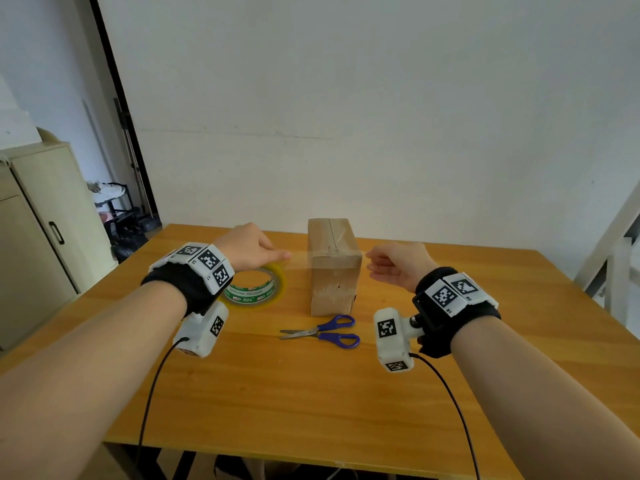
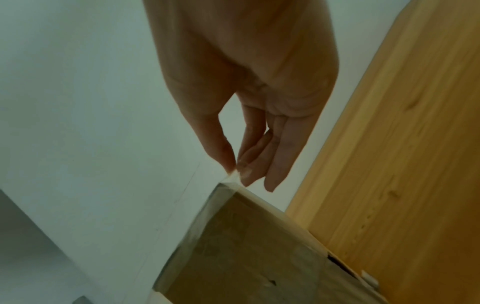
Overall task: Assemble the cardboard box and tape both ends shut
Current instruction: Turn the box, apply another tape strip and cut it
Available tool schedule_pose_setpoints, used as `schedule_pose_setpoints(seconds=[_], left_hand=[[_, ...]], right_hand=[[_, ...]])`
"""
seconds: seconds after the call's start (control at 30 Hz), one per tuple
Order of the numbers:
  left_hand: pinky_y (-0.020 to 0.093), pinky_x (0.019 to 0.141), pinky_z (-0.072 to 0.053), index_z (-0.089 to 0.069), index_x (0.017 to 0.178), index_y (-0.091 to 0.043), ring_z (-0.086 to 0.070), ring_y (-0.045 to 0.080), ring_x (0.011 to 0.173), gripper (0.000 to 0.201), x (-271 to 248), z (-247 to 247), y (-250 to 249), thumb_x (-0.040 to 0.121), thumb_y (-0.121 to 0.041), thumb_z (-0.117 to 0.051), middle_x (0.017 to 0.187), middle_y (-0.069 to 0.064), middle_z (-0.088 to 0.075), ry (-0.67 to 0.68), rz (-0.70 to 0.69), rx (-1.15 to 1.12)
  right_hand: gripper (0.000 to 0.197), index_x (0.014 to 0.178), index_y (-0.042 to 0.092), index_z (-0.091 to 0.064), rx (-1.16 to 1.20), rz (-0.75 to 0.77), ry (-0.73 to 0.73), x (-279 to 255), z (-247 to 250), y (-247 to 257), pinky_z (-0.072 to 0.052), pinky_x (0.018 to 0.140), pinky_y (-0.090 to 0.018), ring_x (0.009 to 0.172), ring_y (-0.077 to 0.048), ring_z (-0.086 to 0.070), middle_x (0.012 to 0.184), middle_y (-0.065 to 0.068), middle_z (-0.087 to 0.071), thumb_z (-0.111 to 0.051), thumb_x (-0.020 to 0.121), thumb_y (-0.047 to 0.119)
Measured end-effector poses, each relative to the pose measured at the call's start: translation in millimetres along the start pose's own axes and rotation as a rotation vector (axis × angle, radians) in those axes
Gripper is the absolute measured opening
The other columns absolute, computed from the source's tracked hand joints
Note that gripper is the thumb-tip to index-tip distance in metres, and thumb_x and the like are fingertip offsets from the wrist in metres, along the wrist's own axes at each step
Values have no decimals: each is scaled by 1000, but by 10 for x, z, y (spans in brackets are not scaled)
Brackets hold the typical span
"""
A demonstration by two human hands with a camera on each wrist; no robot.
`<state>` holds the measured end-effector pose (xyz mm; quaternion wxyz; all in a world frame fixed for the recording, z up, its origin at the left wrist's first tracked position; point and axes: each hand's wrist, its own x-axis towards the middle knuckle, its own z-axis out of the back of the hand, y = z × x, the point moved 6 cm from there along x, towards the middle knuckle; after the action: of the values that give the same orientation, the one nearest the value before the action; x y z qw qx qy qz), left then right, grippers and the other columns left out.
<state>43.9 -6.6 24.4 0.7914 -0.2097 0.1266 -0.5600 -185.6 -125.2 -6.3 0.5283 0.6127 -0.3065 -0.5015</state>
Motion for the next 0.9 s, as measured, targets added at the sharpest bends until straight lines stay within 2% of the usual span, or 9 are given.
schedule_pose_setpoints(seconds=[0.17,0.23,0.33,0.5,0.6,0.67,0.73,0.8,0.9], left_hand=[[29,53,-40,-77,82,-12,-45,15,43,39,-38,29,-87,82,-49,-62,62,-5,-67,-30,-25,-60],[32,57,-45,-77,83,-15,-53,20,50,38,-36,28,-106,82,-49,-62,80,3,-74,-30,-35,-64],[22,56,-40,-76,91,-12,-50,5,52,37,-41,32,-147,83,-46,-62,99,4,-73,-45,-56,-58],[34,87,-52,-75,95,-12,-66,14,88,37,-27,47,-161,81,-45,-65,112,5,-70,-58,-72,-107],[33,84,-52,-75,97,-11,-65,13,86,38,-21,35,-177,81,-45,-65,114,5,-70,-61,-84,-103],[26,74,-49,-75,98,-11,-62,8,74,39,-29,40,-180,82,-45,-64,113,6,-70,-68,-87,-106],[23,72,-44,-74,99,-11,-60,7,72,40,-41,54,-165,82,-45,-64,113,6,-70,-72,-81,-113],[24,73,-45,-74,101,-11,-62,10,76,41,-55,67,-147,82,-46,-64,113,7,-70,-72,-78,-114],[24,73,-44,-74,102,-10,-61,9,75,43,-67,71,-103,81,-47,-63,114,8,-69,-60,-73,-108]], right_hand=[[19,99,-5,-60,-21,-1,-17,-15,20,39,-58,58,-33,65,-21,-61,72,-11,-56,-64,81,-4],[18,99,-4,-59,-58,-1,-31,-24,27,55,-59,51,-31,64,-21,-61,71,-10,-56,-64,82,-4],[13,95,-2,-60,-103,-13,-47,-24,62,68,-58,53,-33,66,-21,-60,74,-10,-56,-63,83,-2],[7,88,3,-56,-90,-39,-31,1,123,43,-55,61,-34,70,-20,-57,77,-9,-57,-62,84,2],[12,95,3,-53,-71,-30,-62,14,150,2,-54,64,-33,76,-23,-57,80,-10,-55,-60,86,6],[21,105,1,-54,-157,12,-111,27,221,-33,-52,69,-34,85,-25,-57,83,-9,-54,-61,86,9],[18,101,-1,-58,-268,41,-120,-1,274,-101,-50,66,-32,77,-23,-58,80,-10,-57,-60,87,10],[12,92,0,-61,-406,78,-70,-51,272,-200,-49,58,-27,64,-19,-58,73,-9,-60,-60,87,11],[14,84,7,-65,-777,269,110,-175,84,-310,-49,57,-21,65,-15,-61,71,-2,-65,-60,89,19]])
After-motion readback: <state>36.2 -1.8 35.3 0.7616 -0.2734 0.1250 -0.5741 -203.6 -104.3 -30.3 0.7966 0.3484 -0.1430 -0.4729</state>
